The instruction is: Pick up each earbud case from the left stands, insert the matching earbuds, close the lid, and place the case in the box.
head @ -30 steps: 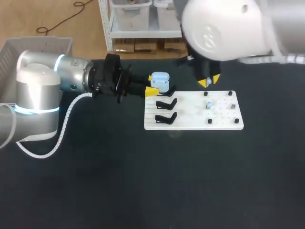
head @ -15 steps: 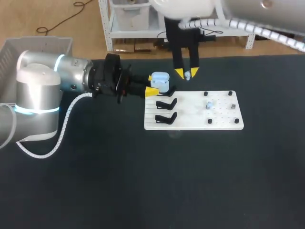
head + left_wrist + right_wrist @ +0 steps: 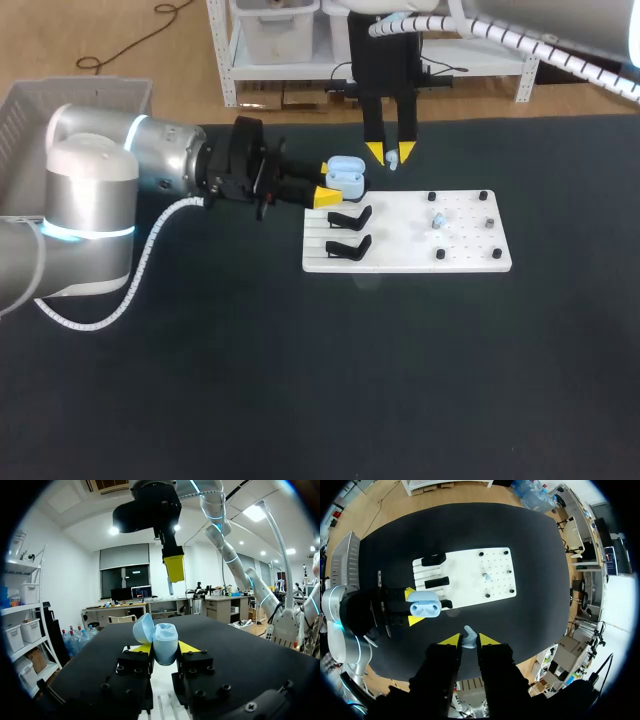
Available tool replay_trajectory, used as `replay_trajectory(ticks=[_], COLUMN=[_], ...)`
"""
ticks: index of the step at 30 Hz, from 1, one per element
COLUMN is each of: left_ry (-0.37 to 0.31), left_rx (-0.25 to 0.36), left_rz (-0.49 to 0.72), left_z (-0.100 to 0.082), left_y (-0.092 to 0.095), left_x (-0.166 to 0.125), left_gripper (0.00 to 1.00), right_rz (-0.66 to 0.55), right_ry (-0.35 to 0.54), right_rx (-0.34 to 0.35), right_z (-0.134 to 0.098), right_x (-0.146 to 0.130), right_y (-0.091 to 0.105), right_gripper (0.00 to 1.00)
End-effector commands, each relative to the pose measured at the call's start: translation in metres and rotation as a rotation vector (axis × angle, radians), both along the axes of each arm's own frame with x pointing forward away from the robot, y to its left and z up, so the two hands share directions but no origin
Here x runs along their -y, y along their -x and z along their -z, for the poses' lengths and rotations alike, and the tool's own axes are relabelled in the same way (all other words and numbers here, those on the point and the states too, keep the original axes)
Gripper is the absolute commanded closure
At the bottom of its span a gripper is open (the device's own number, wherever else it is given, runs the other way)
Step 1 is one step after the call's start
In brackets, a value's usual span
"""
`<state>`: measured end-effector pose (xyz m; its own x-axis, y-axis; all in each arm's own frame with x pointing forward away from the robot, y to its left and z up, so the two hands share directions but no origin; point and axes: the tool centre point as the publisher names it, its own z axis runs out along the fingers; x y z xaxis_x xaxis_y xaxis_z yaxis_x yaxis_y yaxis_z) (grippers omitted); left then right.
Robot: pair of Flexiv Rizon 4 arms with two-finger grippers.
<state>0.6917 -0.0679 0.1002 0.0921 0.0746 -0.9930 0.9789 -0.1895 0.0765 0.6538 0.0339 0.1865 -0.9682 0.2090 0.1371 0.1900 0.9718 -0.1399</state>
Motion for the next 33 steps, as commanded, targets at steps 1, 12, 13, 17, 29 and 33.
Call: replay_trajectory(ticks=[1, 12, 13, 17, 29, 33], left_ry=[0.003, 0.005, 0.005, 0.005, 0.005, 0.005], left_rx=[-0.001, -0.003, -0.003, -0.003, -0.003, -0.003], left_rz=[-0.004, -0.005, -0.005, -0.005, -0.005, -0.005], left_z=[0.001, 0.002, 0.002, 0.002, 0.002, 0.002], left_y=[-0.002, -0.001, -0.001, -0.001, -0.001, -0.001], left_x=[0.001, 0.003, 0.003, 0.003, 0.003, 0.003], left_gripper=[1.0, 1.0, 1.0, 1.0, 1.0, 1.0], right_rz=[0.001, 0.095, 0.113, 0.19, 0.343, 0.343], right_ry=[-0.003, 0.01, 0.019, 0.03, 0.032, 0.032], right_rx=[0.01, 0.056, 0.066, 0.069, 0.038, 0.038], right_z=[0.001, -0.002, -0.002, -0.001, 0.008, 0.008], right_x=[0.002, -0.007, -0.008, -0.012, -0.035, -0.035], right_y=[0.004, 0.001, 0.0, -0.001, -0.002, -0.002], right_gripper=[1.0, 1.0, 1.0, 1.0, 1.0, 1.0])
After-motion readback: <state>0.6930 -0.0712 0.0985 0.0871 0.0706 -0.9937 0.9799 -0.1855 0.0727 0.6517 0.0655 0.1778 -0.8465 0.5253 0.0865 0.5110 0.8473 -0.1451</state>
